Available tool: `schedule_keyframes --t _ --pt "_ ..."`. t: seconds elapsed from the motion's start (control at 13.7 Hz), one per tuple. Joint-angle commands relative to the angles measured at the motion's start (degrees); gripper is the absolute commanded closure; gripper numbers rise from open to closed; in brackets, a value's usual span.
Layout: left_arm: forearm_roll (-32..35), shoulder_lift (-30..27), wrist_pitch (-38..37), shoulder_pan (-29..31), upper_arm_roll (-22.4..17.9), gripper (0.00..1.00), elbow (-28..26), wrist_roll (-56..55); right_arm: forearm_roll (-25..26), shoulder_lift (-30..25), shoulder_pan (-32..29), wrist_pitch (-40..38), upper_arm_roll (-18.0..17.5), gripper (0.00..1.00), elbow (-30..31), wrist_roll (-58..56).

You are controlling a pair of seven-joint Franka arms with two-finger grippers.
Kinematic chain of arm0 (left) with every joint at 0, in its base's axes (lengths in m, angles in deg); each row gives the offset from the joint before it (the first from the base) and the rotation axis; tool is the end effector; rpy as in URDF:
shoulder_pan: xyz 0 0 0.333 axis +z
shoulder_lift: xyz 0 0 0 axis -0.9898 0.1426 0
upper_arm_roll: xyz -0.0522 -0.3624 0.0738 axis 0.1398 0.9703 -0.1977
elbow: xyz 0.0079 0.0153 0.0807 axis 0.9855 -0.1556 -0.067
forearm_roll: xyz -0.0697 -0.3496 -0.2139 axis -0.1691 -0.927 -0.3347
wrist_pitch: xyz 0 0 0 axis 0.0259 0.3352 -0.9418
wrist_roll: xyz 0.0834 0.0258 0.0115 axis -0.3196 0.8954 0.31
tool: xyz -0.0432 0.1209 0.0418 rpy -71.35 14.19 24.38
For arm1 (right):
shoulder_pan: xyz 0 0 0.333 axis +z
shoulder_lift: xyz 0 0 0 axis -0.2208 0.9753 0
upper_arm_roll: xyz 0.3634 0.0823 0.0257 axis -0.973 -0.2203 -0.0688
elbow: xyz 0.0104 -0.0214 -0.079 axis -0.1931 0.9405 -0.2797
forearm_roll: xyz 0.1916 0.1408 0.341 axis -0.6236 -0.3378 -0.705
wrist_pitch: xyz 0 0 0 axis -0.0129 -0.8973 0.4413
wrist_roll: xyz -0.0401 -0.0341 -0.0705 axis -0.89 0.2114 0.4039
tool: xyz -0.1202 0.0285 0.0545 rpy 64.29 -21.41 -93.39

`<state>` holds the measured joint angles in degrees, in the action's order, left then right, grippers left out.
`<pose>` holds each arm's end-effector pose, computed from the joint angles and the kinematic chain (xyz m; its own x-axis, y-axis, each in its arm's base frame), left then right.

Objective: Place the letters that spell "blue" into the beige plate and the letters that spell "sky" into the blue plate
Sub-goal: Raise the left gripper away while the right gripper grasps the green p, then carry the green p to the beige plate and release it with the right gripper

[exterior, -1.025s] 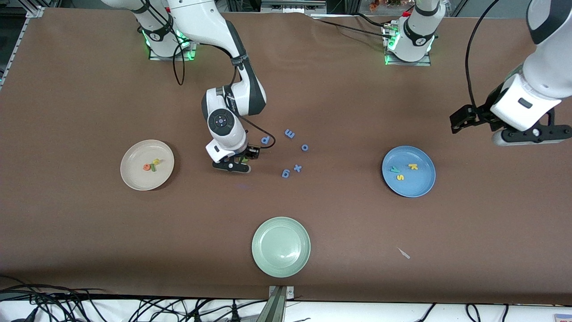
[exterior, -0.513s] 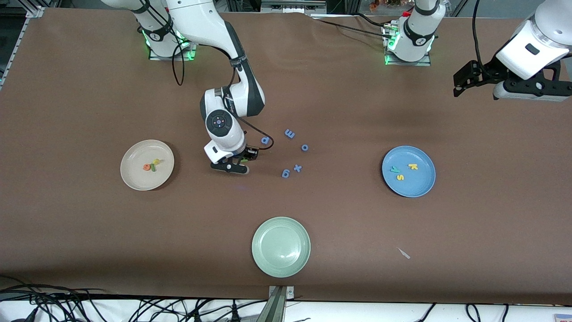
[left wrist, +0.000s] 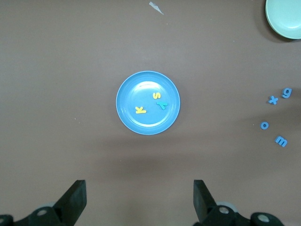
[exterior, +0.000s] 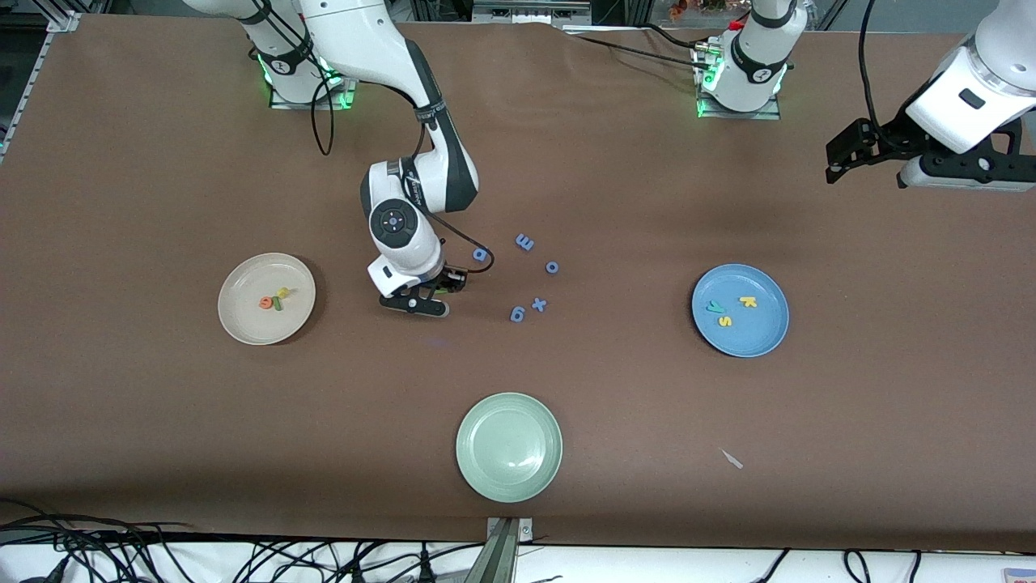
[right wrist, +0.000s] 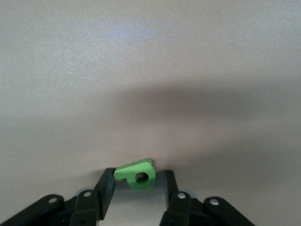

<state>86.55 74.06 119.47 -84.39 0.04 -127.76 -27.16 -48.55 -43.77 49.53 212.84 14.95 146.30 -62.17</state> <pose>0.5443 -0.0673 0.6419 0.9991 -0.0377 -0.0210 -0.0373 -0.9992 0.0166 0.5671 0.3965 0.1749 0.9846 -0.1666 -0.0525 -0.1675 -0.9858 -0.0130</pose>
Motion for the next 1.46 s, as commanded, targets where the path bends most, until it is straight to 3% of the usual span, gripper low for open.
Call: schedule_keyframes --t 0.0,0.51,0.88,1.39 --pt "-1.28 2.60 -0.73 0.13 -0.18 0.00 3.66 0.99 -1.42 0.08 -0.32 1.31 -0.30 0.54 0.20 -0.19" --pt "0.39 2.96 -0.90 0.13 -0.10 0.00 4.10 0.99 -3.26 0.08 -0.58 1.14 -0.30 0.65 -0.07 -0.63" --pt "1.62 2.96 -1.08 0.13 -0.10 0.00 4.28 1.25 -2.48 -1.15 -2.34 -2.89 0.75 0.65 -1.56 -2.81" --pt "1.54 2.96 -1.08 0.04 -0.09 0.00 4.19 1.34 -2.38 -2.82 -2.25 -22.57 17.25 0.64 -1.56 -27.05"
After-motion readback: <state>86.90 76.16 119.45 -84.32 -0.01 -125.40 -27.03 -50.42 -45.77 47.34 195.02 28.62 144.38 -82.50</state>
